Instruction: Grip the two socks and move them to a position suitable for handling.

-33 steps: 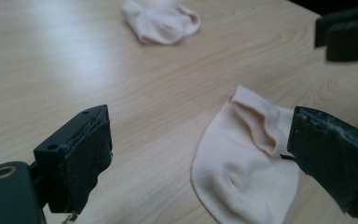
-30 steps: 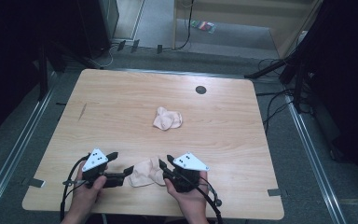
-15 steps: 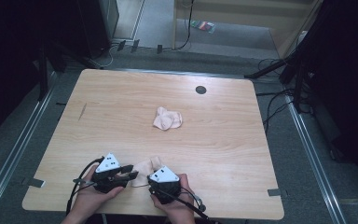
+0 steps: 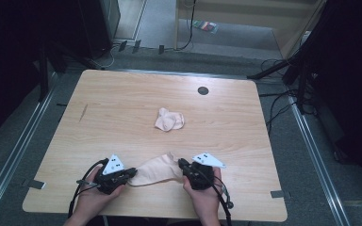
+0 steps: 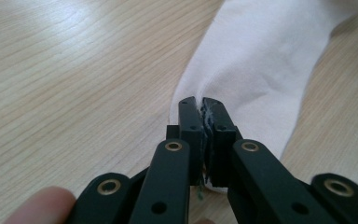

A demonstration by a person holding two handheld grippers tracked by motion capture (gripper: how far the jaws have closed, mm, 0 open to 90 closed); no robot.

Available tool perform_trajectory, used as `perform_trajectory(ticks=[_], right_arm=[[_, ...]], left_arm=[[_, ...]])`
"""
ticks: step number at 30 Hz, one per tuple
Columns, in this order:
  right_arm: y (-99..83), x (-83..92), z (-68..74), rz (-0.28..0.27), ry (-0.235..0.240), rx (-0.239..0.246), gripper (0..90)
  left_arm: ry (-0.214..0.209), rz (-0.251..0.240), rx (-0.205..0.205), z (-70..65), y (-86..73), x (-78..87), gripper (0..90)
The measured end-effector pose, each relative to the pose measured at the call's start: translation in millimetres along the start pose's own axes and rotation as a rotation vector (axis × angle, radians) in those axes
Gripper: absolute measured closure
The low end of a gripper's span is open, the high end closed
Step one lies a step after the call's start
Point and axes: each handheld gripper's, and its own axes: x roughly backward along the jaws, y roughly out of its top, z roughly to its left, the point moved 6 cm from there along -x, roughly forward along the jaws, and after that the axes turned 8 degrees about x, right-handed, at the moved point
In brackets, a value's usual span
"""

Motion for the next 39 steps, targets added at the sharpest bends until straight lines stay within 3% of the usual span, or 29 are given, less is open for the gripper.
perform_trajectory(ticks=[3, 6, 12, 13, 17, 19, 22, 26, 29, 35, 37, 39], right_arm=[[-10.2, 0.3, -8.1, 0.032, 0.026, -0.061, 88.9], [-18.4, 2.7, -10.0, 0.059, 0.025, -0.073, 89.6], [-29.2, 11.4, -18.2, 0.068, 0.002, -0.104, 89.8], [-31.4, 11.9, -18.3, 0.073, 0.011, -0.11, 89.8], [-37.0, 10.9, -13.6, 0.08, 0.039, -0.117, 88.2], [-36.9, 10.4, -12.5, 0.075, 0.039, -0.11, 86.1], [-37.4, 9.2, -14.5, 0.09, 0.028, -0.096, 74.2], [-36.8, 8.5, -17.7, 0.08, 0.038, -0.107, 73.0], [-32.4, 6.7, -16.1, 0.056, 0.013, -0.041, 69.0], [-28.4, -6.5, -16.5, 0.052, -0.012, 0.021, 66.5], [-27.9, -9.1, -16.3, 0.054, -0.015, 0.032, 66.9], [-28.4, -14.5, -14.5, 0.069, -0.017, 0.06, 73.7]], left_arm=[[0.033, 0.004, -0.036, 1.2, 1.2, 0.0, 89.3], [0.064, 0.016, -0.054, 3.6, 3.3, -0.2, 90.0], [0.073, 0.022, -0.046, 7.6, 4.5, -0.1, 90.0], [0.077, 0.02, -0.07, 6.8, 3.7, 0.0, 90.0], [0.03, -0.012, -0.078, 4.7, 2.0, -1.5, 90.0], [0.034, -0.011, -0.078, 3.9, 2.1, -1.5, 89.9], [0.003, -0.016, -0.056, 2.9, 1.5, -1.5, 88.6], [-0.028, -0.023, -0.021, 4.3, 1.3, -1.3, 83.1], [-0.023, -0.029, -0.032, 4.7, 1.6, -2.1, 82.9], [-0.016, -0.034, -0.046, 2.2, 2.0, -3.9, 85.3], [-0.015, -0.035, -0.048, 2.2, 2.0, -4.1, 85.9], [-0.019, -0.034, -0.05, 2.8, 1.8, -3.9, 86.3]])
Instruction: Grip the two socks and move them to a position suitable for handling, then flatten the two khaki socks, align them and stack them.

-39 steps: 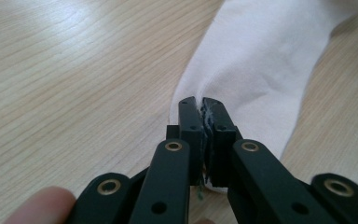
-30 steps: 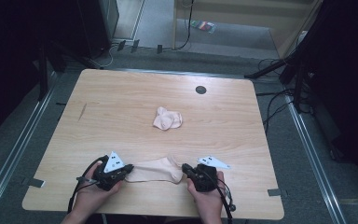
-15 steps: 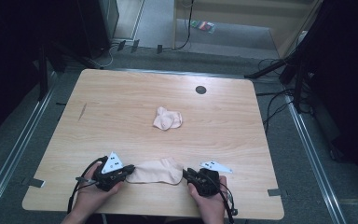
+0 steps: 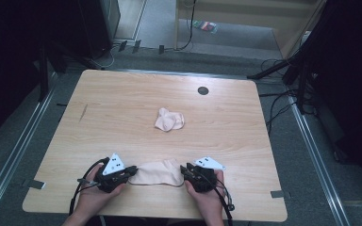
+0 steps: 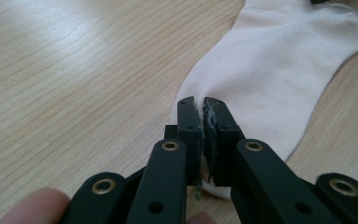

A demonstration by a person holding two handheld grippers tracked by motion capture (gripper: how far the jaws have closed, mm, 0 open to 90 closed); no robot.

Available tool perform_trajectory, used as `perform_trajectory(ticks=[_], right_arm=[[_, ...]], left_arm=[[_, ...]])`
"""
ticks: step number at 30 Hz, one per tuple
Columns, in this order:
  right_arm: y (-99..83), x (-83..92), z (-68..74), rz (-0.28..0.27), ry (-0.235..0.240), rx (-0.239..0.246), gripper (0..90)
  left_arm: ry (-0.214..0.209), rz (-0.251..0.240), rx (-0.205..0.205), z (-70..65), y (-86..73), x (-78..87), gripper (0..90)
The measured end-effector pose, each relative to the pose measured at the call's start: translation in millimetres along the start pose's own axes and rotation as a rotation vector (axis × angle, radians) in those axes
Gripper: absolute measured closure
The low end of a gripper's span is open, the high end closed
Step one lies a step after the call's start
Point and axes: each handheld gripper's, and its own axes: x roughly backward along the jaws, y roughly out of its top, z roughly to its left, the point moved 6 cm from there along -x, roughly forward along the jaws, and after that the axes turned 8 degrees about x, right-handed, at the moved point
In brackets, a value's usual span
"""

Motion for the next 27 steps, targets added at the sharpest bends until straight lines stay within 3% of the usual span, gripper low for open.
perform_trajectory(ticks=[5, 12, 14, 15, 17, 18, 19, 21, 22, 27], right_arm=[[-3.7, 2.6, 2.1, 0.025, -0.007, -0.002, 87.0], [-9.0, 9.5, 6.1, 0.037, 0.008, -0.011, 87.7], [-6.0, 12.5, 6.6, 0.012, 0.033, -0.036, 73.0], [-3.2, 14.4, 6.5, -0.01, 0.047, -0.044, 67.8], [2.4, 18.9, 5.4, -0.042, 0.063, -0.043, 59.1], [2.4, 18.9, 5.4, -0.042, 0.063, -0.043, 59.1], [5.1, 20.5, 3.9, -0.054, 0.054, -0.036, 54.8], [9.9, 22.6, 0.3, -0.071, 0.04, -0.036, 50.3], [14.0, 23.7, -3.2, -0.077, 0.031, -0.037, 47.9], [30.7, 23.9, -7.8, -0.1, 0.02, -0.032, 47.5]], left_arm=[[-0.002, 0.004, -0.006, 0.4, -0.6, 0.9, 87.9], [-0.035, 0.007, 0.017, 1.8, -1.4, 1.7, 88.0], [-0.043, -0.008, 0.028, 3.0, -1.2, 2.3, 76.4], [-0.074, -0.048, 0.053, 4.4, 1.3, 5.9, 68.4], [-0.111, -0.106, 0.087, 7.1, 5.7, 10.7, 55.3], [-0.111, -0.106, 0.087, 7.1, 5.7, 10.7, 49.1], [-0.11, -0.132, 0.105, 11.0, 8.5, 13.0, 49.1], [-0.1, -0.169, 0.129, 16.8, 11.3, 15.6, 39.9], [-0.074, -0.2, 0.158, 24.9, 13.5, 17.9, 35.3], [-0.009, -0.258, 0.238, 51.6, 15.7, 23.4, 32.8]])
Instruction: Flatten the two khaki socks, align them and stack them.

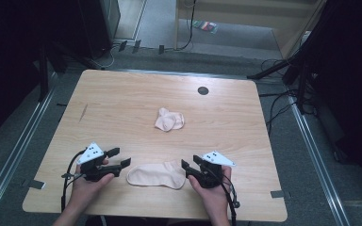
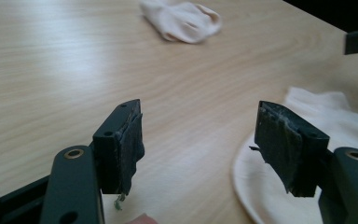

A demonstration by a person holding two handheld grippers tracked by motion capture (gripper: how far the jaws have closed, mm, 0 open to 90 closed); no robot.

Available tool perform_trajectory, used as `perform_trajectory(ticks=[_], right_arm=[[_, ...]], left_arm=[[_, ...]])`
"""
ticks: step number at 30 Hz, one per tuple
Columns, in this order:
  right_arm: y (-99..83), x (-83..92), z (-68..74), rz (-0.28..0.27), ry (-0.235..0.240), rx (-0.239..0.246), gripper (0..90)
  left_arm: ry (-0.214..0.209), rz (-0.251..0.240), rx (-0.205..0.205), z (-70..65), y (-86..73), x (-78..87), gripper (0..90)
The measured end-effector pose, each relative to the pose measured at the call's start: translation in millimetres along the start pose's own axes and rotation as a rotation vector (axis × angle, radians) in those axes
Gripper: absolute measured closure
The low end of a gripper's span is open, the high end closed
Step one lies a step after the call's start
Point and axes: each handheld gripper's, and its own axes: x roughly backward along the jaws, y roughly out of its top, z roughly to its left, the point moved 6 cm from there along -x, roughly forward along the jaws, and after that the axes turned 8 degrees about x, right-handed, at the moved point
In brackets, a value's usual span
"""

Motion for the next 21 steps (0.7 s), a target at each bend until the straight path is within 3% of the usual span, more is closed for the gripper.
perform_trajectory(ticks=[4, 5, 8, 21], right_arm=[[12.2, -4.4, -2.1, -0.011, -0.002, 0.01, 48.2], [20.4, -9.5, -4.2, -0.014, -0.007, 0.016, 50.0], [31.9, -19.3, -7.8, -0.01, -0.01, 0.021, 52.0], [69.2, -71.2, -23.2, 0.044, -0.039, 0.044, 61.6]], left_arm=[[0.046, -0.027, 0.028, 15.2, 4.0, 2.7, 32.1], [0.064, -0.046, 0.053, 22.6, 5.8, 4.1, 32.0], [0.085, -0.064, 0.059, 29.9, 7.7, 6.6, 31.9], [0.099, -0.066, 0.061, 30.3, 5.4, 3.5, 33.0]])
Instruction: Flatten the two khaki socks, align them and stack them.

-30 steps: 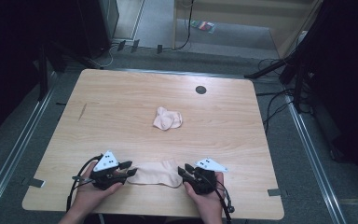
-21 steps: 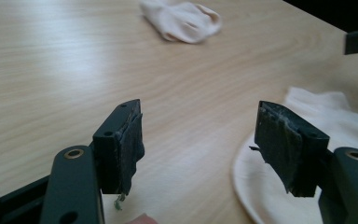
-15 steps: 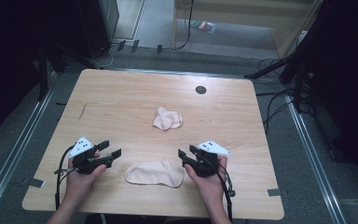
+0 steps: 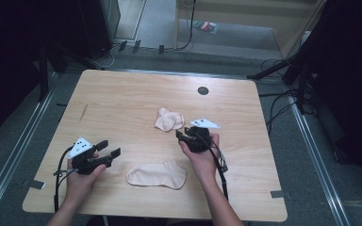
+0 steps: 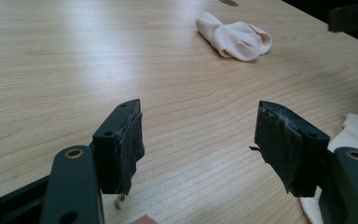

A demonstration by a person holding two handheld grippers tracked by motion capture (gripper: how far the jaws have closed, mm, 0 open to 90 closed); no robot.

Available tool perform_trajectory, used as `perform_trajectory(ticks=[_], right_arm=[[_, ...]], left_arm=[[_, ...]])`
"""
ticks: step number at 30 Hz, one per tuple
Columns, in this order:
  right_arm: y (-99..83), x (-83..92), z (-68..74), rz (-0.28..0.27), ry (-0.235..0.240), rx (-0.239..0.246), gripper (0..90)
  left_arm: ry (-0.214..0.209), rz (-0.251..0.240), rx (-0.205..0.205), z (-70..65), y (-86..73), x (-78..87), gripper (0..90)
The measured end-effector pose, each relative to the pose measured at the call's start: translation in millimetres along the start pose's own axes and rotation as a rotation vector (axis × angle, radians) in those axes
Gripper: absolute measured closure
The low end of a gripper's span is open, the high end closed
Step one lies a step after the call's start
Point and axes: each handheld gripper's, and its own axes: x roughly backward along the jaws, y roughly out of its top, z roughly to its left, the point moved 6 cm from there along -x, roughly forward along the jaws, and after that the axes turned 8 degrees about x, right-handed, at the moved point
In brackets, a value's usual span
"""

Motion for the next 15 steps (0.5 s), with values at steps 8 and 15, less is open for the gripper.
perform_trajectory(ticks=[8, 15], right_arm=[[23.3, -45.3, -9.9, 0.047, -0.009, -0.01, 63.8], [24.9, -82.3, -16.9, 0.095, -0.026, -0.031, 59.4]], left_arm=[[-0.006, 0.008, 0.013, 1.4, -0.4, 0.0, 33.5], [-0.006, 0.012, 0.026, 2.0, -0.3, -0.1, 34.0]])
